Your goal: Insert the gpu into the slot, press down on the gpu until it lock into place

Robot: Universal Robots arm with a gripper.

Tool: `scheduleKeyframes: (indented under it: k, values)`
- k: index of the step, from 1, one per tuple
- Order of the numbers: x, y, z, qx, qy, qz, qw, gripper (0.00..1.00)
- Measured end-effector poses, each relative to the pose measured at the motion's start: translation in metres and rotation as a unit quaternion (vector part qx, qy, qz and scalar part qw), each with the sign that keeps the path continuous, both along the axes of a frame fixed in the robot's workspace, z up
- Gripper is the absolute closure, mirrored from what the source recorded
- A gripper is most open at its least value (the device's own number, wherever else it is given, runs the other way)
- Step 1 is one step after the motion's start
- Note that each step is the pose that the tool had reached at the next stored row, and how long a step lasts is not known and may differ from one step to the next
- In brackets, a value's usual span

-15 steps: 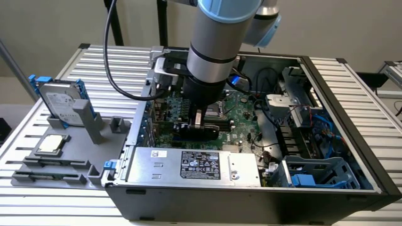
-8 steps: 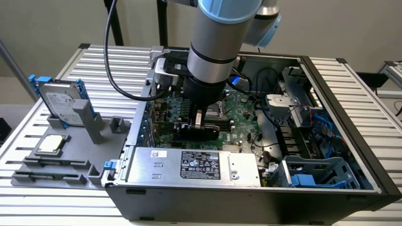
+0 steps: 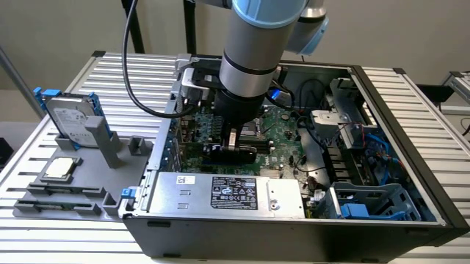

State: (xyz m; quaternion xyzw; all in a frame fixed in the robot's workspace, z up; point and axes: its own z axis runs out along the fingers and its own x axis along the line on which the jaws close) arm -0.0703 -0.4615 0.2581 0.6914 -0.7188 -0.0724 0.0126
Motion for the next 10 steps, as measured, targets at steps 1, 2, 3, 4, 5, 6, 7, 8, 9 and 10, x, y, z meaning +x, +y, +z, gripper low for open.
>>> scheduleKeyframes:
  k: [1, 2, 3, 4, 5, 6, 7, 8, 9, 10]
  values:
    - [0.0001, 0.0, 0.0, 0.0, 0.0004, 0.0, 1.0, 0.74]
    - [0.0002, 0.0001, -0.0001, 0.0001, 0.0013, 0.0, 1.0, 0.74]
    - [0.0003, 0.0001, -0.0001, 0.0001, 0.0024, 0.0, 1.0, 0.74]
    - [0.0003, 0.0001, 0.0001, 0.0, 0.0037, 0.0, 1.0, 0.74]
    - [0.0004, 0.0002, 0.0001, -0.0001, 0.0056, 0.0, 1.0, 0.74]
    - [0.0003, 0.0003, 0.0, 0.0, 0.0072, 0.0, 1.0, 0.74]
    - [0.0001, 0.0003, -0.0001, 0.0001, 0.0084, 0.0, 1.0, 0.74]
    - [0.0002, 0.0003, -0.0001, 0.0002, 0.009, 0.0, 1.0, 0.74]
    - [0.0003, 0.0003, -0.0001, 0.0001, 0.0092, 0.0, 1.0, 0.74]
    - [0.0005, 0.0003, -0.0001, 0.0001, 0.0092, 0.0, 1.0, 0.74]
